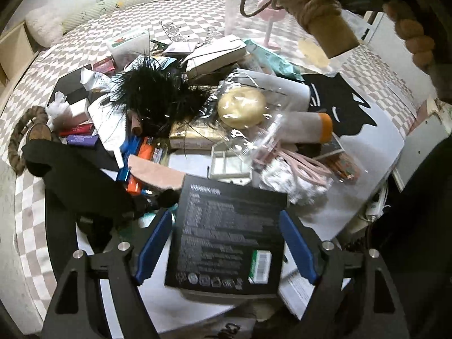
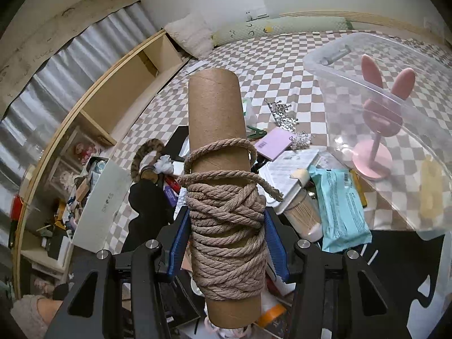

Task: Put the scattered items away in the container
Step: 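Carry the tube with the right tool toward the clear box while the left tool carries the black UGREEN box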

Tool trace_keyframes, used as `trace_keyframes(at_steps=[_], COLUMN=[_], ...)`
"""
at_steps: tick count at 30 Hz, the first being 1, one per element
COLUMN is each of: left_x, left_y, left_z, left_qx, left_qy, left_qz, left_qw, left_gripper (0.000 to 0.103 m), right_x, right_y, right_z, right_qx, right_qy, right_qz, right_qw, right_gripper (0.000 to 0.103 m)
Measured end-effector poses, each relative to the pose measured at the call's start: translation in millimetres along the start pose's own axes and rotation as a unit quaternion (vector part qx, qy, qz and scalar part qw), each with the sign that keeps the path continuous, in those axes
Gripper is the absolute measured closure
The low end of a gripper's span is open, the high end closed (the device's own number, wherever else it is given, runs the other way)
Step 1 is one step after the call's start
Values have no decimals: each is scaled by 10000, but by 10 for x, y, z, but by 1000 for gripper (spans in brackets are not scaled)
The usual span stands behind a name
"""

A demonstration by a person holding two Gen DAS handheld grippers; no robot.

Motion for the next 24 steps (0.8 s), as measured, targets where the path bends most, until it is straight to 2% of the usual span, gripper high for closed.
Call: trace_keyframes(at_steps=[3,5,7,9,11,16,17,20,24], left_x=[-51,-49,7,80,142,247,263,304,372], left_y=[-109,-254,-416,-525,-571,-493,-450,-332,-235], left_z=[-87,-140,-214,-275,-321,-368,-358,-336,-307], left_qx=[190,540,1051,1442,1664,1709,1631,1352,1172], left_qy=[-37,-49,-1,77,150,315,338,422,522], left_qz=[95,207,468,720,858,1220,1269,1258,1206], left_qw=[9998,9983,9934,9869,9822,9772,9778,9819,9844], left_gripper=[20,19,18,12,11,11,11,1,0], right_x=[-32,-50,-60,-67,-74,-85,-82,-67,-54], right_y=[-44,-71,-72,-67,-56,-50,-52,-62,-47], right_z=[-44,-65,-80,-93,-98,-100,-100,-94,-85], right_qx=[9,14,15,14,6,10,13,33,40], right_qy=[23,33,46,48,50,52,57,85,113], right_qz=[19,28,29,32,44,79,84,99,132], right_qw=[10000,10000,10000,10000,10000,10000,9999,9999,9998], right_gripper=[51,51,51,51,51,51,51,51,51])
Point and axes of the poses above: each gripper's, at about its wrist camera, not at the fingertips, and x roughly the way its jaws point, y to its left, z to its top, the point moved 2 cm from there along x, roughly the way its jaws point, and after that the axes turned 8 degrees about -z, right-handed, at the moved point
